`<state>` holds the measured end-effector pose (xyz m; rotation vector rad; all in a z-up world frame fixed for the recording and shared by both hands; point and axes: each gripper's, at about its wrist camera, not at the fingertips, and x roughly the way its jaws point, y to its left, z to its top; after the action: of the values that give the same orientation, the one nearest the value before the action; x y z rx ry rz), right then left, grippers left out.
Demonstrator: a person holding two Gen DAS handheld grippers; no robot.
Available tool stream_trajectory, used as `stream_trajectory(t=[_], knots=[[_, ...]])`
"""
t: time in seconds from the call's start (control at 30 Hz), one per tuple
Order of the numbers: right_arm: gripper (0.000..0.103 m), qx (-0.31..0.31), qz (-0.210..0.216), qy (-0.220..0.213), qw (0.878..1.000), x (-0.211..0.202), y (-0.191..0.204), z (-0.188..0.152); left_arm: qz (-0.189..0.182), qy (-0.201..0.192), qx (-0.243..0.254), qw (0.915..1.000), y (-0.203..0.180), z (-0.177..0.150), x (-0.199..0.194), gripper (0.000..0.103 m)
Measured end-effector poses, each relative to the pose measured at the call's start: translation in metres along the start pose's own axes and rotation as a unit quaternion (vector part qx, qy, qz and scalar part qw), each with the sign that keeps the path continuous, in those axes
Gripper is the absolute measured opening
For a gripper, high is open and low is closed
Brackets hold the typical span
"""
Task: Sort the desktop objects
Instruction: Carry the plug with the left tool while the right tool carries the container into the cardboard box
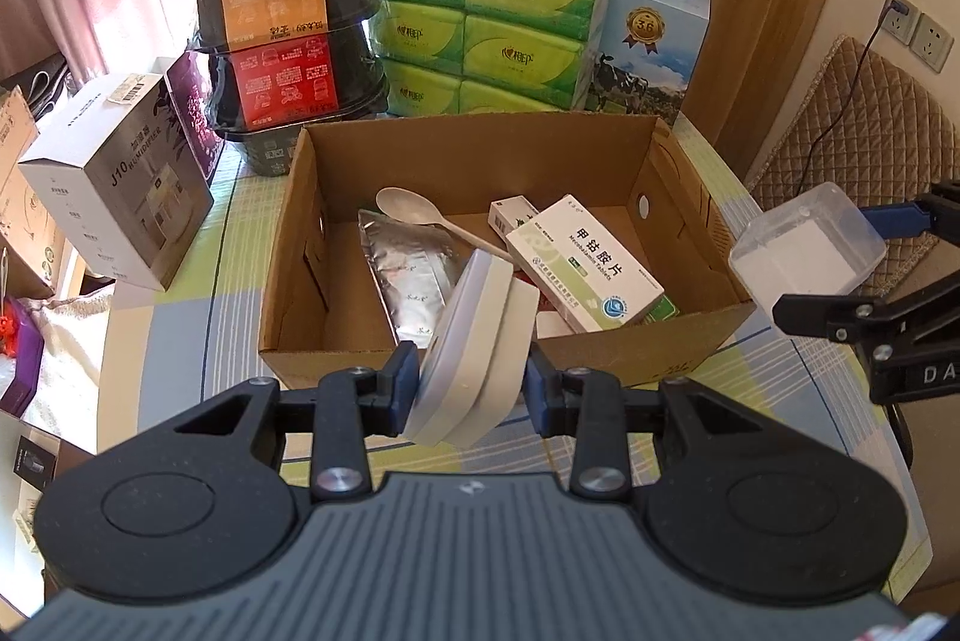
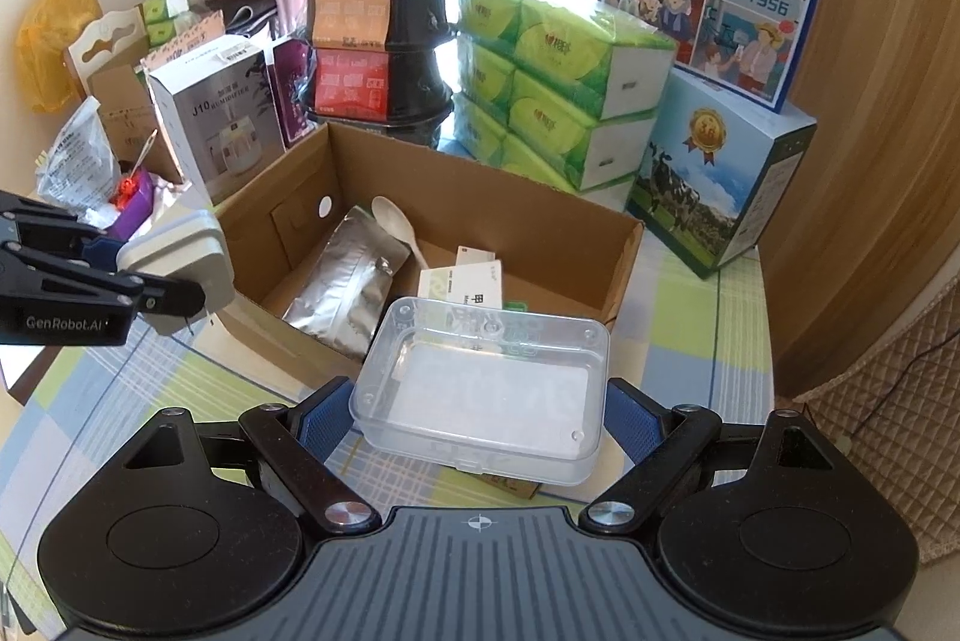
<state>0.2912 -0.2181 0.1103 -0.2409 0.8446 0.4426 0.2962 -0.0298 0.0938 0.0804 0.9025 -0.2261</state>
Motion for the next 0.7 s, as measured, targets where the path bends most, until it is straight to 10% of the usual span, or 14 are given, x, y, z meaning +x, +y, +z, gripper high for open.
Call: stream_trajectory(t=[0.7], knots=[[0.086, 0.004, 0.006, 0.028, 1.000, 0.042, -0.003, 0.032, -0.014, 0.009, -0.022, 0.9996, 0.020, 0.037, 0.035, 0.031]])
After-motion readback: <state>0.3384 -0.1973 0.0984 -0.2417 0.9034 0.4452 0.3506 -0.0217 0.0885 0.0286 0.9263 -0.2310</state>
